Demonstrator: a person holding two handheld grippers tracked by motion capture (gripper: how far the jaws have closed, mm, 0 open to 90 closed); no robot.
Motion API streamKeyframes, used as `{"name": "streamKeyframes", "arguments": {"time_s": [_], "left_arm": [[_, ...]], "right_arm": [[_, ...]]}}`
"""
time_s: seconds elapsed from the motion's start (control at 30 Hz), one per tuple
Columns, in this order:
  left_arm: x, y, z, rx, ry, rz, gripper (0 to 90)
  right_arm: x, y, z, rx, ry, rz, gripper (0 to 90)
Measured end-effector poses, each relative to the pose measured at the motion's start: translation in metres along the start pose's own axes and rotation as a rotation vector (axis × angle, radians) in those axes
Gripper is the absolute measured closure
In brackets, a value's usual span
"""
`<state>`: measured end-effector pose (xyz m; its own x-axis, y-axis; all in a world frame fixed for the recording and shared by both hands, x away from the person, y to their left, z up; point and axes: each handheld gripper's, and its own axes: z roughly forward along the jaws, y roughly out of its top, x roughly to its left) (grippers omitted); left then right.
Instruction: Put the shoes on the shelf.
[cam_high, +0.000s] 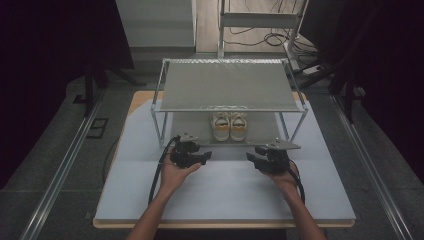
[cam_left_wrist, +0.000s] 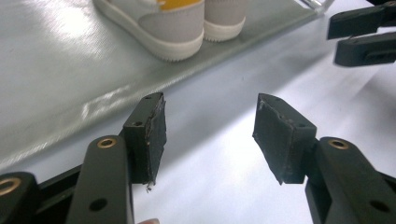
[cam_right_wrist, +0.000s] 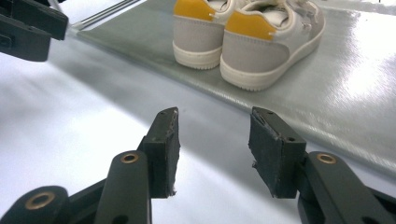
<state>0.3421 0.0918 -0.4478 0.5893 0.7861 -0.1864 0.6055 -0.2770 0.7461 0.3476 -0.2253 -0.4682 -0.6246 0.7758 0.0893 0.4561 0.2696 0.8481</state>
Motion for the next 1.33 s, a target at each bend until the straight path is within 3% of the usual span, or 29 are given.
{"name": "streamKeyframes", "arguments": {"time_s": [0.17,0.33,0.57,0.9,1.33], "left_arm": [[0.005,-0.023,-0.017,-0.024,0.041,-0.004,43.3],[0.016,-0.048,-0.031,0.0,0.063,-0.024,42.1],[0.032,-0.073,-0.048,0.0,0.103,-0.075,41.1],[0.039,-0.081,-0.059,0.004,0.114,-0.083,39.6],[0.04,-0.083,-0.057,0.014,0.125,-0.077,36.3]], "right_arm": [[-0.004,-0.015,-0.02,-0.002,-0.005,0.007,51.3],[-0.014,-0.035,-0.04,0.003,-0.031,0.027,49.7],[-0.032,-0.056,-0.064,0.006,-0.079,0.065,48.6],[-0.047,-0.068,-0.077,-0.003,-0.118,0.116,48.3],[-0.051,-0.068,-0.082,-0.024,-0.126,0.12,47.1]]}}
